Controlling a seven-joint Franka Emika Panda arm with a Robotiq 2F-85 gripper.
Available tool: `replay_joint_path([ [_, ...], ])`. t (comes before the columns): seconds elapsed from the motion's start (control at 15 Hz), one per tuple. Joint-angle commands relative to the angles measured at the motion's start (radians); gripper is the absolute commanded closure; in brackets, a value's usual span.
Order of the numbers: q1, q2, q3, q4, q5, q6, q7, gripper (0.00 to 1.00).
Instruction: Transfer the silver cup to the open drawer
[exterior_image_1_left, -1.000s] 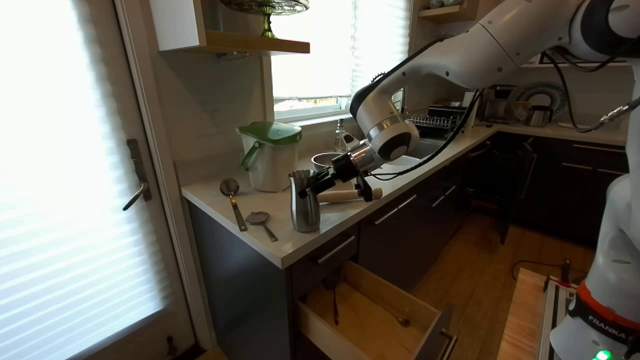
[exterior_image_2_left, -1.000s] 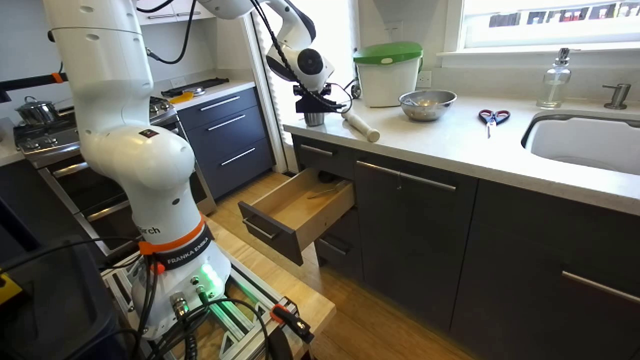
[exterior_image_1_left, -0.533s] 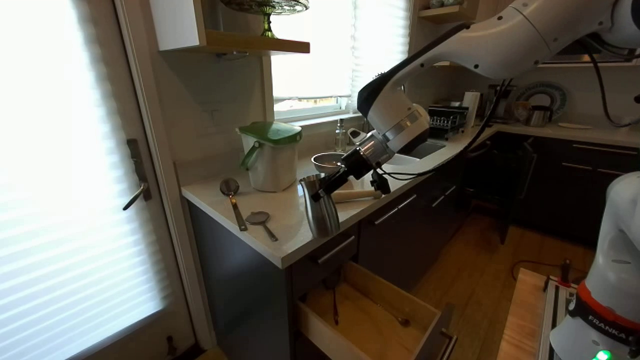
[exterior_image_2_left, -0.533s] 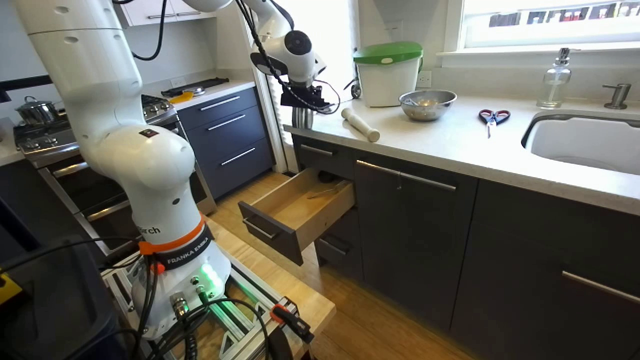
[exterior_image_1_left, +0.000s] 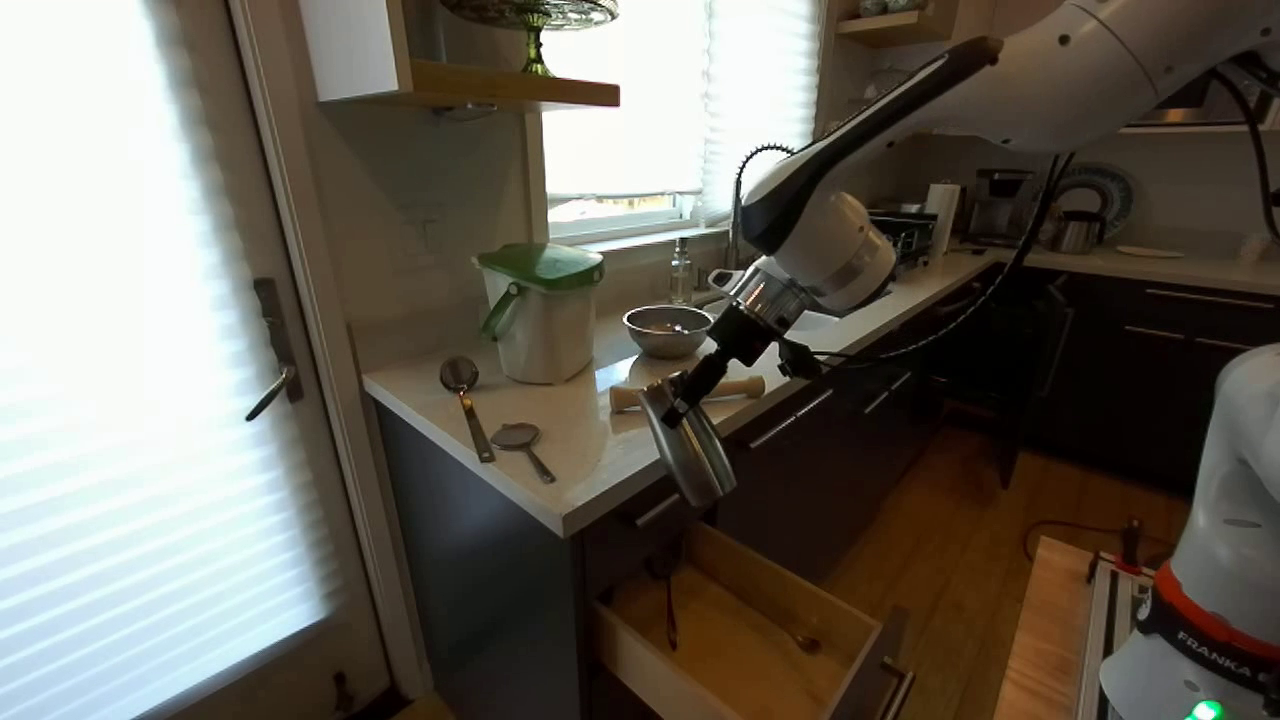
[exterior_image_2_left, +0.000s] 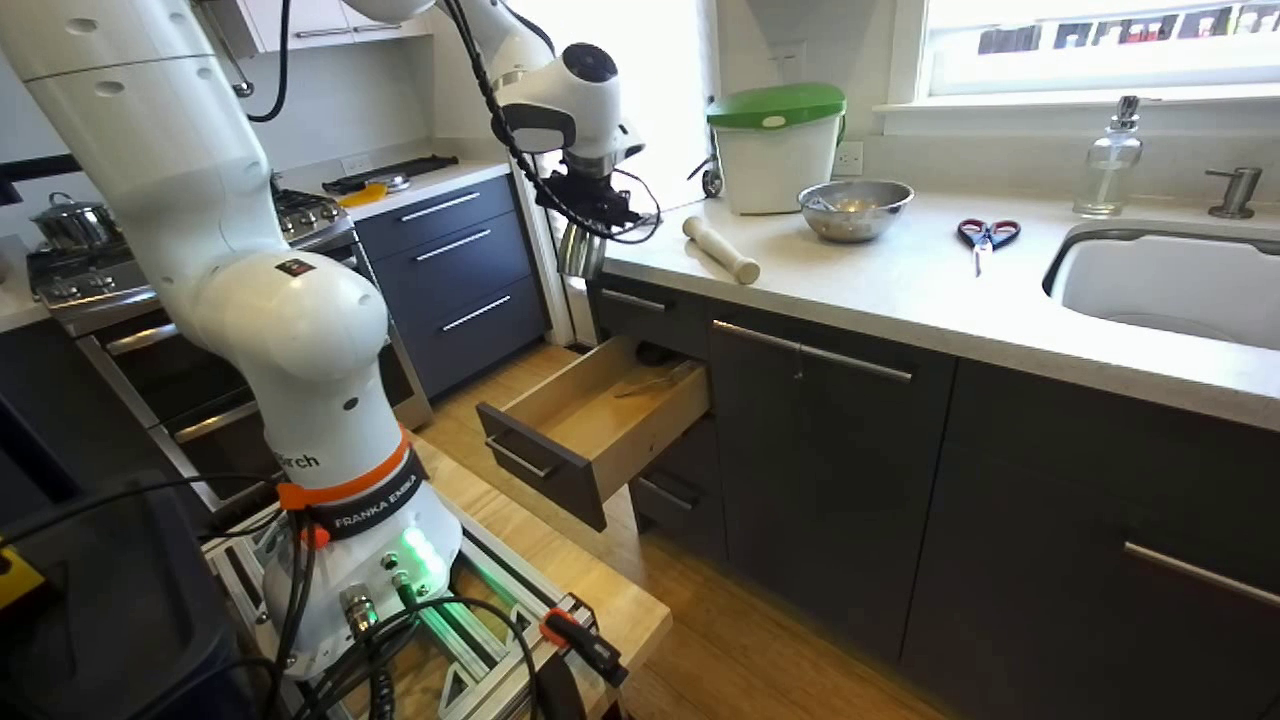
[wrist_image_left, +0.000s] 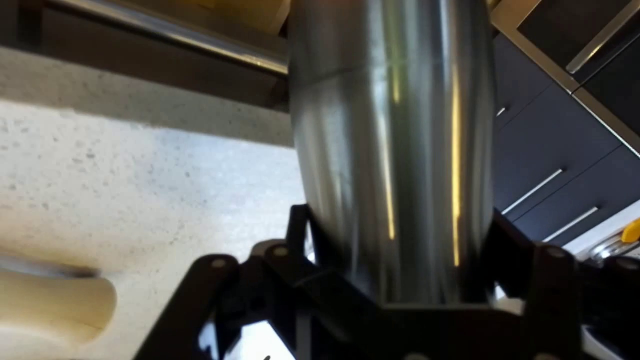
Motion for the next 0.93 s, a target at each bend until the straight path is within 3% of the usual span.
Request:
replay_joint_path([
  [0.0, -0.035, -0.034, -0.005, -0.043, -0.173, -0.079, 0.185, 0.43],
  [0.47, -0.061, 0.005, -0.021, -0.054, -0.371, -0.18, 0.385, 0.43],
  [0.87, -0.055, 0.046, -0.01, -0.103, -0.372, -0.178, 0.475, 0.43],
])
